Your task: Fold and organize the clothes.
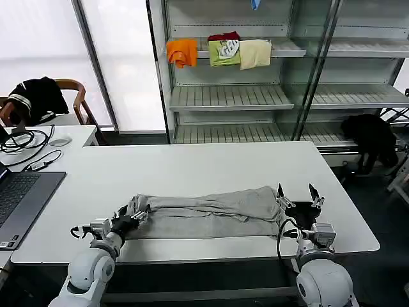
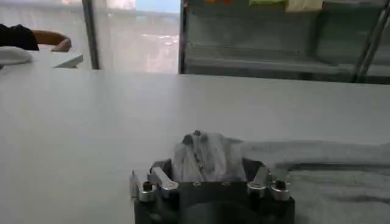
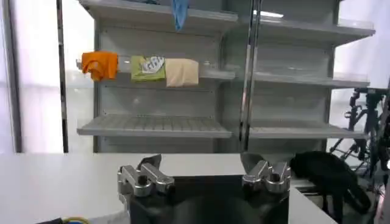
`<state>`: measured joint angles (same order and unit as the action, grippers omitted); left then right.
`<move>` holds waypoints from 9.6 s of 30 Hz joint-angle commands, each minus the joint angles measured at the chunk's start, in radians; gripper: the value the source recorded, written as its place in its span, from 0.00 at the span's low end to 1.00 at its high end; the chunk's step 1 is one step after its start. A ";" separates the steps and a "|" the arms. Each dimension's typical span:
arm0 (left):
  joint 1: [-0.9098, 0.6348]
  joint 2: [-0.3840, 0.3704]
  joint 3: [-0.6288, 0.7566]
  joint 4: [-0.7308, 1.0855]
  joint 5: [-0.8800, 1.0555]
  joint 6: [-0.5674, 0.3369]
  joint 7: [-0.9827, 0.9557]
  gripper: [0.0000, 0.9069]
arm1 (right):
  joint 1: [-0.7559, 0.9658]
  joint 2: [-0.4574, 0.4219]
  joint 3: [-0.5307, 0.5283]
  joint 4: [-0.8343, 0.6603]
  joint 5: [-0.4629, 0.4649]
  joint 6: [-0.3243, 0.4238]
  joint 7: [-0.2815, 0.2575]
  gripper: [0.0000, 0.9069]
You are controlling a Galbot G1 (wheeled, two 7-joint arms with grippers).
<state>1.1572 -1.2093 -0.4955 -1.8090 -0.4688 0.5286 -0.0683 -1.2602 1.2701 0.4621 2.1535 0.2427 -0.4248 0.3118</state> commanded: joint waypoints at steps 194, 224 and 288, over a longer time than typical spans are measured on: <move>-0.066 0.151 0.020 0.128 -0.250 -0.095 -0.051 0.04 | 0.001 0.074 -0.069 -0.159 -0.022 0.102 0.024 1.00; -0.034 0.366 -0.208 0.215 -0.230 -0.171 0.027 0.00 | 0.028 0.070 -0.069 -0.174 -0.024 0.102 0.029 1.00; -0.372 -0.034 0.513 0.011 -0.173 -0.148 -0.239 1.00 | 0.044 0.173 -0.081 -0.269 -0.109 0.054 -0.003 1.00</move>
<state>0.8028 -1.1688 -0.0075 -1.7638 -0.5781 0.4474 -0.2975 -1.2438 1.4240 0.4110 1.9274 0.1450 -0.3614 0.3163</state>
